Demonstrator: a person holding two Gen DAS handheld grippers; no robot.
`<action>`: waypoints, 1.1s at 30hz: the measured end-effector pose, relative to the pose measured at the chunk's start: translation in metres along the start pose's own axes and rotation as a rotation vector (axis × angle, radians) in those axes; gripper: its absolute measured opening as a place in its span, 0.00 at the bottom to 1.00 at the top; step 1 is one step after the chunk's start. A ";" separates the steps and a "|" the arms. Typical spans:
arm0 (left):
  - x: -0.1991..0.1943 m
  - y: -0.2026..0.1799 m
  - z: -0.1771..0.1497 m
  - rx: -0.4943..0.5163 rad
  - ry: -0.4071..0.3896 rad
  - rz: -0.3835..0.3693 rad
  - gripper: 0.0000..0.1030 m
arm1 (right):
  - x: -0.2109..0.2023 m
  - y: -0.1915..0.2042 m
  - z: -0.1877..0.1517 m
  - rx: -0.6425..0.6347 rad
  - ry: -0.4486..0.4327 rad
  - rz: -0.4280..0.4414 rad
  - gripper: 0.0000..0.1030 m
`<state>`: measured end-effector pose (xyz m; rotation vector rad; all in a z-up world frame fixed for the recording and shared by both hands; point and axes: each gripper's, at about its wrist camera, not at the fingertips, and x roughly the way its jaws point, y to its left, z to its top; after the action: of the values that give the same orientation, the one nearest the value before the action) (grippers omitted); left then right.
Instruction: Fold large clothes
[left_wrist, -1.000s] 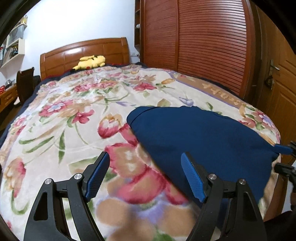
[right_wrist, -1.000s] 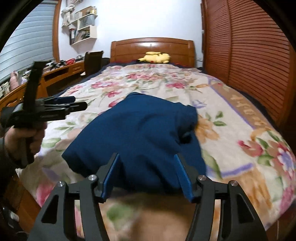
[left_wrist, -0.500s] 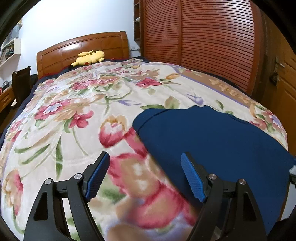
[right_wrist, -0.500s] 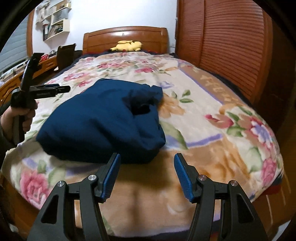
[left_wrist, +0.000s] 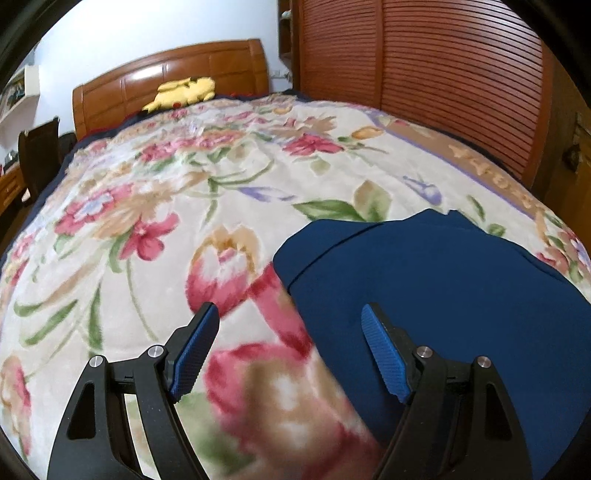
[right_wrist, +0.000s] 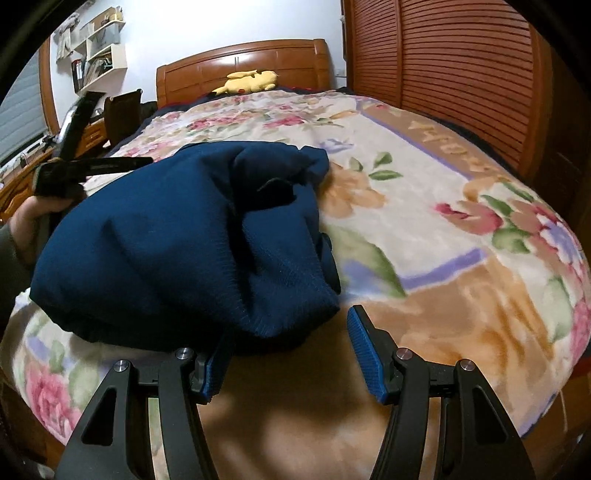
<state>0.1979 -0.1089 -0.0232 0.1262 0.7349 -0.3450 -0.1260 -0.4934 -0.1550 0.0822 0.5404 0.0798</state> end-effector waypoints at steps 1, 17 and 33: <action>0.006 0.002 0.001 -0.018 0.011 -0.009 0.78 | 0.002 -0.001 0.000 0.008 -0.001 0.008 0.60; 0.032 -0.012 -0.001 -0.067 0.111 -0.123 0.10 | 0.014 -0.011 0.000 0.050 -0.026 0.158 0.23; -0.059 -0.115 0.071 0.099 -0.108 -0.093 0.03 | -0.025 -0.074 0.019 0.060 -0.222 0.085 0.11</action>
<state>0.1619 -0.2170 0.0695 0.1663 0.6176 -0.4735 -0.1335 -0.5701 -0.1328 0.1702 0.3174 0.1361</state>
